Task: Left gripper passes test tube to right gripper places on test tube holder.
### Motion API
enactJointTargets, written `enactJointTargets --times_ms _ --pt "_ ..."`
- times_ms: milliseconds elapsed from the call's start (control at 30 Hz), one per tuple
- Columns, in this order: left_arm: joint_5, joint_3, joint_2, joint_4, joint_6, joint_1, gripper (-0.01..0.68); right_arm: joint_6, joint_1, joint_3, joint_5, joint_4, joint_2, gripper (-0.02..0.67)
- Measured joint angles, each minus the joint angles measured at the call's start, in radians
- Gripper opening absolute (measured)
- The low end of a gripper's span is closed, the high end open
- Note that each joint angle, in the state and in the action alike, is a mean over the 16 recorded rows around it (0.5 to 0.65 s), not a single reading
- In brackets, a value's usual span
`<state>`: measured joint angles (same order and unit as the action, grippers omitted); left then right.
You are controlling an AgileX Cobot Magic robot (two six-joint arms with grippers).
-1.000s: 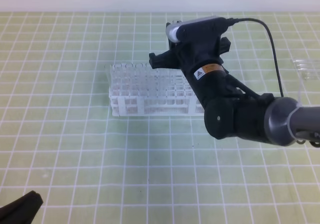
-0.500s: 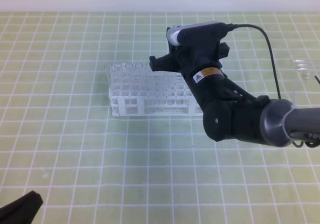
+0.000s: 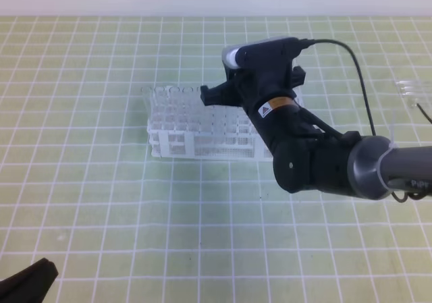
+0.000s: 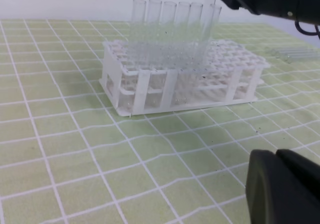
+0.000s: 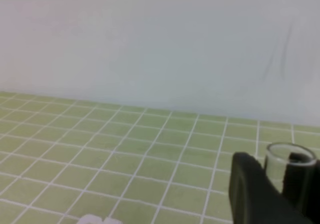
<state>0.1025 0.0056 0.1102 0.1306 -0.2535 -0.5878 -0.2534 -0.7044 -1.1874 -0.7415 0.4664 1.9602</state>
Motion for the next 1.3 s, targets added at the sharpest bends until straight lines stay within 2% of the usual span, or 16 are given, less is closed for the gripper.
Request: enactJointTargets --times_ms 567,1300 --pt "-0.005 0.005 0.003 0.001 0.000 0.000 -0.002 0.000 0.000 0.000 -0.012 -0.029 -0.006 0.100" --pt "-0.007 0.009 0.006 0.001 0.000 0.001 -0.002 0.000 0.000 0.006 0.066 -0.038 -0.047 0.100"
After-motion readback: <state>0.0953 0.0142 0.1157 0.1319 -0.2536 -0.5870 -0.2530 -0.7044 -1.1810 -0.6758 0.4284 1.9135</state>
